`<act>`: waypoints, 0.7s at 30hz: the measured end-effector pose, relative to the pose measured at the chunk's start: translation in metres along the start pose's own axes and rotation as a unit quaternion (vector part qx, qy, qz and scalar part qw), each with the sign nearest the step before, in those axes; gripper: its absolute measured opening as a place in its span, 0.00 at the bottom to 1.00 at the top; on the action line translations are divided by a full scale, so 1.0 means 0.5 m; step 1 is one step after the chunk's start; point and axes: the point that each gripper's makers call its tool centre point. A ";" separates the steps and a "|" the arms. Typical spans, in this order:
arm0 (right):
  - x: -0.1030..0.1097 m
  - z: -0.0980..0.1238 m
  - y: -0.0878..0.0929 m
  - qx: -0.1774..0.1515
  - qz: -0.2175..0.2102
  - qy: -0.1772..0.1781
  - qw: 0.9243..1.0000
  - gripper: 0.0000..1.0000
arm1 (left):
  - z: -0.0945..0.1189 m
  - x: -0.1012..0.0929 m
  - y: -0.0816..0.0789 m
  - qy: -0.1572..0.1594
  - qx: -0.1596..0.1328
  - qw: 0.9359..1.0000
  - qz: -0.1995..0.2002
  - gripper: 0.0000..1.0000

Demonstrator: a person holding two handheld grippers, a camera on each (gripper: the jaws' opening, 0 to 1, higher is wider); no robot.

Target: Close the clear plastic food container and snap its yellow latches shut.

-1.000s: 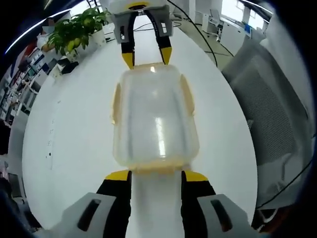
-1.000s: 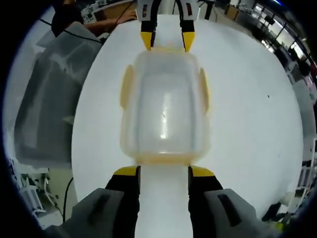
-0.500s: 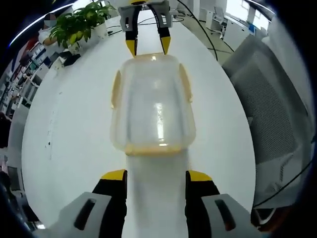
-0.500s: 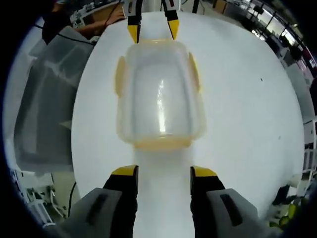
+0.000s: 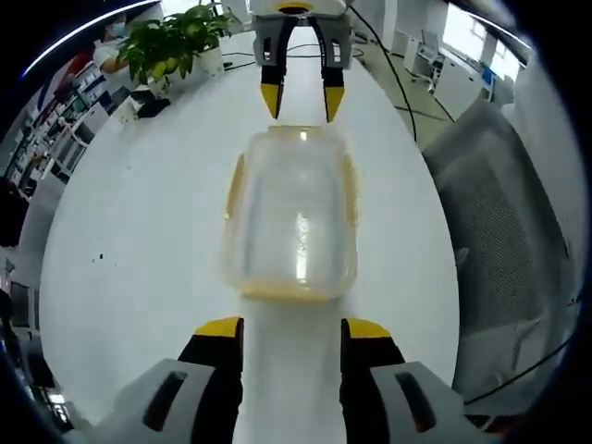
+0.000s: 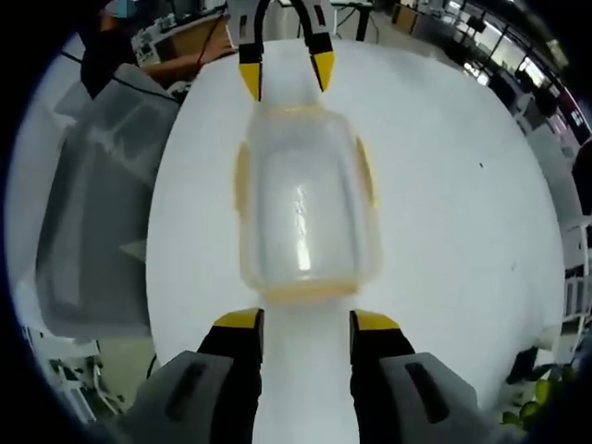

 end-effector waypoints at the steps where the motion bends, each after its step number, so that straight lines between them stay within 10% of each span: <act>1: -0.003 0.004 -0.002 0.000 -0.008 0.006 1.000 0.33 | 0.002 0.003 -0.001 -0.008 0.001 1.000 0.012 0.33; 21: -0.021 0.008 -0.027 -0.057 -0.120 0.052 0.990 0.26 | 0.005 0.001 -0.025 -0.064 -0.028 0.980 0.186 0.28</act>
Point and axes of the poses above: the point that each gripper's makers call its tool centre point, and the gripper's own axes: z roughly backward along the fingers, x roughly to its left, y roughly out of its underside, and after that the axes turned 9 degrees about -x, right-handed
